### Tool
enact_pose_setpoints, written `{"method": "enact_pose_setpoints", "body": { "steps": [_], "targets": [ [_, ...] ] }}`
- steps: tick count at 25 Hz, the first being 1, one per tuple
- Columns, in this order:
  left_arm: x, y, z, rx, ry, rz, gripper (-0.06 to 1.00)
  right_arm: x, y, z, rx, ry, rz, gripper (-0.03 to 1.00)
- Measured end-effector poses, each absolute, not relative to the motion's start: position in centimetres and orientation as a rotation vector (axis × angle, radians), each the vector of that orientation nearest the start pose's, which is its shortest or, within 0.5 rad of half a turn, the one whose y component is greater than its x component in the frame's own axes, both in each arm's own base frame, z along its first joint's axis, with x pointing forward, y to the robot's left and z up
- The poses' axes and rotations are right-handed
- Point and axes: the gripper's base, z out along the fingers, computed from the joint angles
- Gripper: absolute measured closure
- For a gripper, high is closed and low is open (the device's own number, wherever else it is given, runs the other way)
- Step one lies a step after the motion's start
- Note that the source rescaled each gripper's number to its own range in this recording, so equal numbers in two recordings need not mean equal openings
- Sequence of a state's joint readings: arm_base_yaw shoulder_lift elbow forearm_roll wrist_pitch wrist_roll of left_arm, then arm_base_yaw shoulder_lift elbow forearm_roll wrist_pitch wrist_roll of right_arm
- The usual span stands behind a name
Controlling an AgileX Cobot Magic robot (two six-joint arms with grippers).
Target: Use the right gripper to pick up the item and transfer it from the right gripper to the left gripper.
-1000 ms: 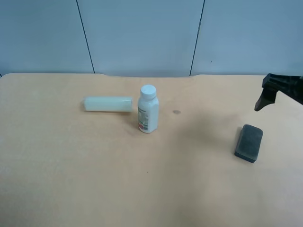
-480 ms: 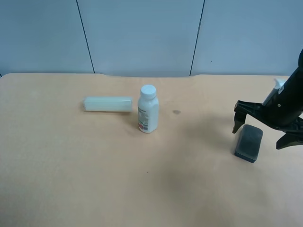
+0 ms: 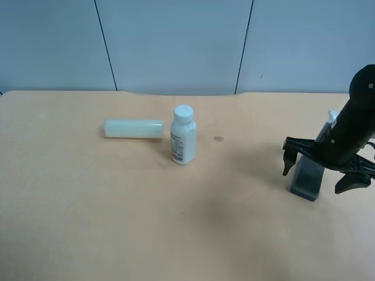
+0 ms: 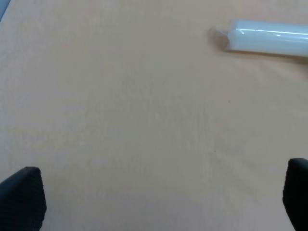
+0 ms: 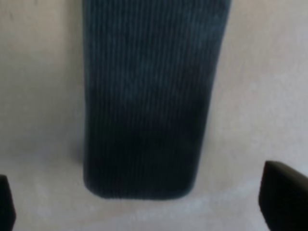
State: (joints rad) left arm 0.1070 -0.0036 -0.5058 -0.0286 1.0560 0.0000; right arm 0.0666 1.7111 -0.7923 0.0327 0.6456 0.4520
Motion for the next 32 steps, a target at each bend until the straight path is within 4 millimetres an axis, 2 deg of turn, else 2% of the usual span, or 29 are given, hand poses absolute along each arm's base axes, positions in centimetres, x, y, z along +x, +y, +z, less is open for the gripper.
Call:
{"method": "enact_pose_setpoints", "body": {
  "steps": [15, 23, 25, 27, 30, 32],
  "targets": [
    [-0.6, -0.3, 27.9, -0.107, 2.027, 0.033, -0.06, 27.7, 1.9, 11.1, 0.615, 3.025, 0.04, -0.03],
    [-0.6, -0.3, 27.9, -0.107, 2.027, 0.033, -0.06, 27.9, 1.9, 10.7, 0.587, 3.014, 0.029, -0.02],
    [-0.6, -0.3, 27.9, -0.107, 2.027, 0.033, -0.06, 27.9, 1.9, 10.7, 0.583, 3.014, 0.029, 0.09],
    [-0.6, -0.3, 27.9, -0.107, 2.027, 0.033, -0.06, 27.9, 1.9, 10.7, 0.583, 3.014, 0.029, 0.27],
    [-0.6, -0.3, 27.9, -0.107, 2.027, 0.033, -0.06, 27.9, 1.9, 10.7, 0.583, 3.015, 0.029, 0.63],
    [-0.6, -0.3, 27.9, -0.107, 2.027, 0.033, -0.06, 27.9, 1.9, 10.7, 0.583, 3.016, 0.028, 0.83]
  ]
}}
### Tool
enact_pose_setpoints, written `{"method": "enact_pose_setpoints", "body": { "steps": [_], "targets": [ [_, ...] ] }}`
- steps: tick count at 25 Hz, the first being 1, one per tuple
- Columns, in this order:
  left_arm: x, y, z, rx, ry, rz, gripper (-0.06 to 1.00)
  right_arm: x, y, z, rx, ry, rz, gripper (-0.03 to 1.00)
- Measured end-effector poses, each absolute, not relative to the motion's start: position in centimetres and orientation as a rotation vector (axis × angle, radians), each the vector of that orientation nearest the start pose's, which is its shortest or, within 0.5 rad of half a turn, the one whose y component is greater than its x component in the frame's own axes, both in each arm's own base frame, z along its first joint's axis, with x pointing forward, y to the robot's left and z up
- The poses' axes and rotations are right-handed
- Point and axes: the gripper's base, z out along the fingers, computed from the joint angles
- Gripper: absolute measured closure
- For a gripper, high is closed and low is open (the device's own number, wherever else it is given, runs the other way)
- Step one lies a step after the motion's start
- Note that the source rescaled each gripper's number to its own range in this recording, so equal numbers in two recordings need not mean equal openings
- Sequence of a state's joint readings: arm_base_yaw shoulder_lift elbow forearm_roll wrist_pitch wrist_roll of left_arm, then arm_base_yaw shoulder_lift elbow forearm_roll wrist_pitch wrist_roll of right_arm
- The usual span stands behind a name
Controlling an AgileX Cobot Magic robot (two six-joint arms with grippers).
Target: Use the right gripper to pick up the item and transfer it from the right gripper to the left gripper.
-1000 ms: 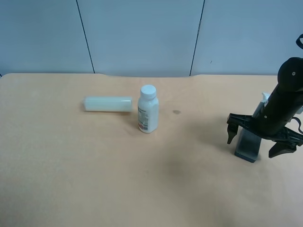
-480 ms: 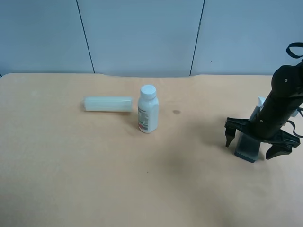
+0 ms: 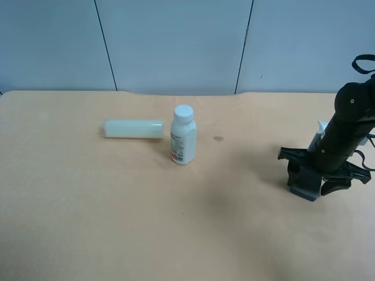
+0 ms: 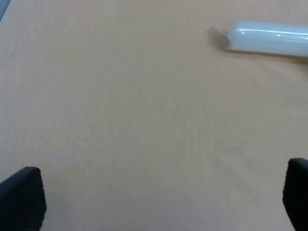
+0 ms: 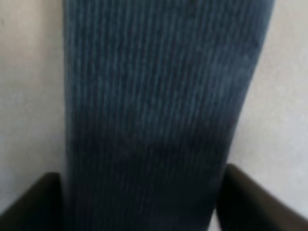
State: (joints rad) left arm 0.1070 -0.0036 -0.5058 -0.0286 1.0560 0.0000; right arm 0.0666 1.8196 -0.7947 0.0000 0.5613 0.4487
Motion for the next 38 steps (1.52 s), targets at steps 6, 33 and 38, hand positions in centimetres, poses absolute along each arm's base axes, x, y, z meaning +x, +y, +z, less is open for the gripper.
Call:
{"method": "enact_pose_setpoints", "body": {
  "steps": [6, 33, 38],
  "targets": [
    [-0.6, -0.3, 27.9, -0.107, 2.027, 0.033, -0.06, 27.9, 1.9, 10.7, 0.582, 3.017, 0.028, 0.97],
    [-0.6, -0.3, 27.9, -0.107, 2.027, 0.033, -0.06, 27.5, 3.6, 21.9, -0.119, 3.018, 0.017, 0.97],
    [-0.6, -0.3, 27.9, -0.107, 2.027, 0.033, -0.06, 26.4, 6.6, 22.8, -0.393, 2.983, 0.023, 0.97]
  ]
}}
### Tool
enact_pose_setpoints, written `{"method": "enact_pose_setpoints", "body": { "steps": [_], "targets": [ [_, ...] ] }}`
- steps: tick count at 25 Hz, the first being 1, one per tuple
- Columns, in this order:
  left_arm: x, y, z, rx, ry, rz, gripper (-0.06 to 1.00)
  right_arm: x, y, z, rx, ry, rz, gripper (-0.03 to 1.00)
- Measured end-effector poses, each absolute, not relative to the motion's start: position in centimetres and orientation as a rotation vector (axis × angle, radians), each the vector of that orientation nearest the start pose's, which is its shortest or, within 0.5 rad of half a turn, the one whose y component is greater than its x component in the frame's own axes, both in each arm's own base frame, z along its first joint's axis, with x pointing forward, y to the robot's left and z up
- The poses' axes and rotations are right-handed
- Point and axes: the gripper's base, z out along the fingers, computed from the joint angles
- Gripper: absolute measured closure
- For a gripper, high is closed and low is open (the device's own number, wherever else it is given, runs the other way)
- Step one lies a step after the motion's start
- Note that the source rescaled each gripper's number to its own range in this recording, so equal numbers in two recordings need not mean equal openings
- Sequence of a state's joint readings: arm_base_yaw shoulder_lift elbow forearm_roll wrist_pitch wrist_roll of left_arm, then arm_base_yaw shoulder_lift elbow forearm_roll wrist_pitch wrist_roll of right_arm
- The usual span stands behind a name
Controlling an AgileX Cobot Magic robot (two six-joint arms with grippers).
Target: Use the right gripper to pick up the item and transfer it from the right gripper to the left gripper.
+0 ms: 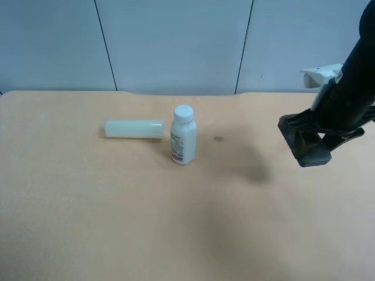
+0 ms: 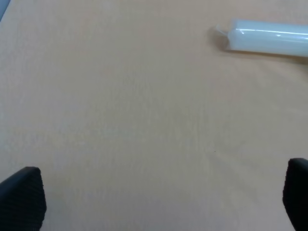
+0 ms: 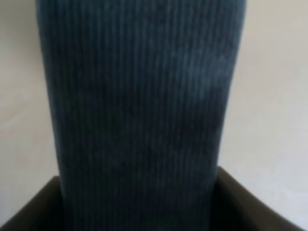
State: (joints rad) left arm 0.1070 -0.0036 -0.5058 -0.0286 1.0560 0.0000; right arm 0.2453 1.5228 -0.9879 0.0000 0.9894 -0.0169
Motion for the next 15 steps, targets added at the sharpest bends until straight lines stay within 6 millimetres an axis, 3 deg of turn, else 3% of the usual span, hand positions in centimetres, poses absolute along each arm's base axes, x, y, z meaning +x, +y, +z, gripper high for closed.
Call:
{"method": "enact_pose_setpoints", "body": {
  "steps": [15],
  "targets": [
    [-0.6, -0.3, 27.9, -0.107, 2.027, 0.033, -0.06, 21.9, 15.7, 23.1, -1.094, 2.82, 0.037, 0.97]
  ]
}}
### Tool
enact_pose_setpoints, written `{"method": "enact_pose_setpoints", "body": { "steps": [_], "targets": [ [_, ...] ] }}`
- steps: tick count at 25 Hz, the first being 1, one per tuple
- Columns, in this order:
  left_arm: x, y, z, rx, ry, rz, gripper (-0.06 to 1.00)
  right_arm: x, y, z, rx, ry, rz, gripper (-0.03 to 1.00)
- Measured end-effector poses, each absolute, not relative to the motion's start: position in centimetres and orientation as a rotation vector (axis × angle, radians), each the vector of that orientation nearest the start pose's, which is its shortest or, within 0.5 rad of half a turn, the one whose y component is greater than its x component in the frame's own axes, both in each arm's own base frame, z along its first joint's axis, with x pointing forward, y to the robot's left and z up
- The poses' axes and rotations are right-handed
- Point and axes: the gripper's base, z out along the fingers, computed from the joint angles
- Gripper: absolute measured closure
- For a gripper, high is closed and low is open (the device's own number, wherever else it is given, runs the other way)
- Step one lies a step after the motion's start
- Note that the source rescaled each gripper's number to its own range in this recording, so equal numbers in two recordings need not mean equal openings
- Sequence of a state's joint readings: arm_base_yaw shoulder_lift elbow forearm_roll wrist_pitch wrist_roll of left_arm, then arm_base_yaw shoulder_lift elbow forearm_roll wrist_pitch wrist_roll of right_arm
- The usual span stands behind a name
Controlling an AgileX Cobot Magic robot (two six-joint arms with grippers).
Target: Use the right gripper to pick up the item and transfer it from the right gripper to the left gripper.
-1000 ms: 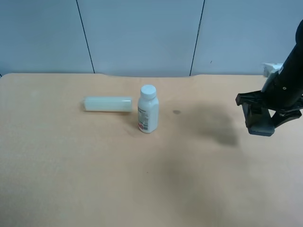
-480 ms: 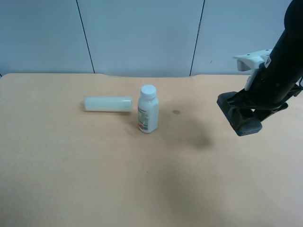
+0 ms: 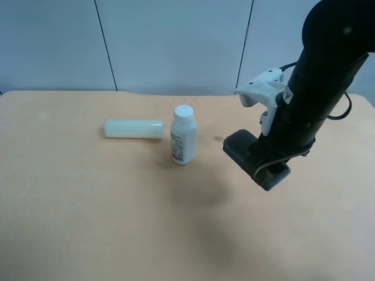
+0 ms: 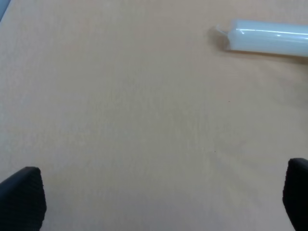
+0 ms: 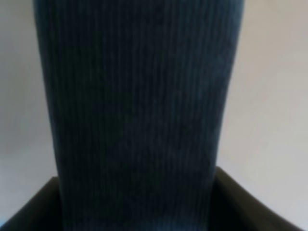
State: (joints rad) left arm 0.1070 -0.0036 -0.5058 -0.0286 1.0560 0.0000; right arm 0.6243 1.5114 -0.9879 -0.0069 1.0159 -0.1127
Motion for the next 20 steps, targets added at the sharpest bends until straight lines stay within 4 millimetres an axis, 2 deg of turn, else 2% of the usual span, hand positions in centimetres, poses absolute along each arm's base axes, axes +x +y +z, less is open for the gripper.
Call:
{"method": "enact_pose_setpoints", "body": {
  "steps": [5, 9, 14, 20],
  "targets": [
    [0.1, -0.5, 27.9, -0.109, 2.07, -0.016, -0.06, 20.1, 17.9, 23.1, -1.304, 2.719, -0.01, 0.97],
    [1.4, -1.0, 28.4, -0.117, 2.15, -0.113, -0.06, 19.7, 18.3, 23.1, -1.351, 2.693, -0.019, 0.97],
    [2.9, -1.3, 30.1, -0.126, 2.228, -0.191, -0.06, 19.7, 18.4, 23.5, -1.366, 2.649, -0.004, 0.97],
    [5.3, -2.0, 32.0, -0.142, 2.337, -0.346, -0.06, 19.2, 20.3, 27.2, -1.471, 2.418, 0.022, 0.97]
  ]
}}
